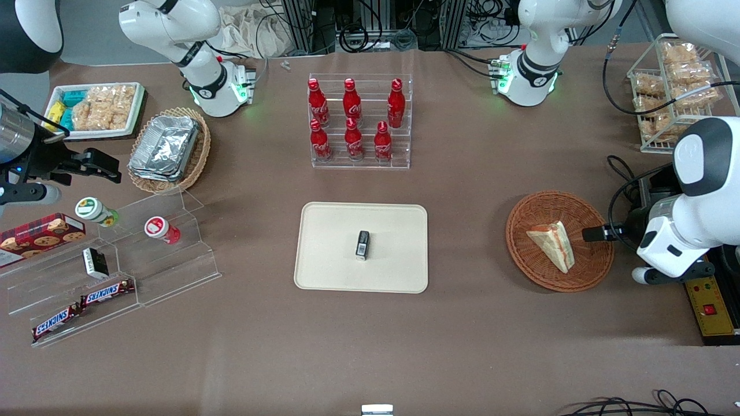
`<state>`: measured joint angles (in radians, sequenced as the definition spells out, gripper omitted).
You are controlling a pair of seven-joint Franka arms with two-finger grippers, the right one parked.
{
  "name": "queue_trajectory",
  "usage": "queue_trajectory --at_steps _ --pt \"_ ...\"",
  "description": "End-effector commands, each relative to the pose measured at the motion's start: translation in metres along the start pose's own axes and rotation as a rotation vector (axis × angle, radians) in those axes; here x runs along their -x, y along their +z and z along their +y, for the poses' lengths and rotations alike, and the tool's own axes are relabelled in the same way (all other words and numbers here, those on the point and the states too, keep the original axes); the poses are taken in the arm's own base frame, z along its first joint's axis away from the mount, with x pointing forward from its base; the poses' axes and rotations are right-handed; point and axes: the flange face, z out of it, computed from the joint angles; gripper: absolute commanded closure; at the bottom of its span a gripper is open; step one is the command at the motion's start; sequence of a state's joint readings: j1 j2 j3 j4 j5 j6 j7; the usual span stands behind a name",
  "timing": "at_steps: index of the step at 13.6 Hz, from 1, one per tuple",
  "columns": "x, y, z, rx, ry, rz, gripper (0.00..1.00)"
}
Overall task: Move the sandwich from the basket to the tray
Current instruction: 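Lower the open left gripper over the wrapped sandwich in the wicker basket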
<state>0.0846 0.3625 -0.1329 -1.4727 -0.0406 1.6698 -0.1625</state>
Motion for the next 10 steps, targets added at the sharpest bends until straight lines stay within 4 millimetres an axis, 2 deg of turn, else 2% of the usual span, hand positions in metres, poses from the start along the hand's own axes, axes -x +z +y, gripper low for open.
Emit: queue_trajectory --at_steps 1,5,8,10 --pt "-0.002 0.000 0.001 -0.016 0.022 -0.006 0.01" --pt "-0.003 0.006 0.002 -0.014 0.018 -0.017 0.01" --pt "-0.002 0.044 0.002 -0.023 0.014 -0.062 0.01" --pt "0.001 0.081 0.007 -0.027 -0.012 -0.050 0.01"
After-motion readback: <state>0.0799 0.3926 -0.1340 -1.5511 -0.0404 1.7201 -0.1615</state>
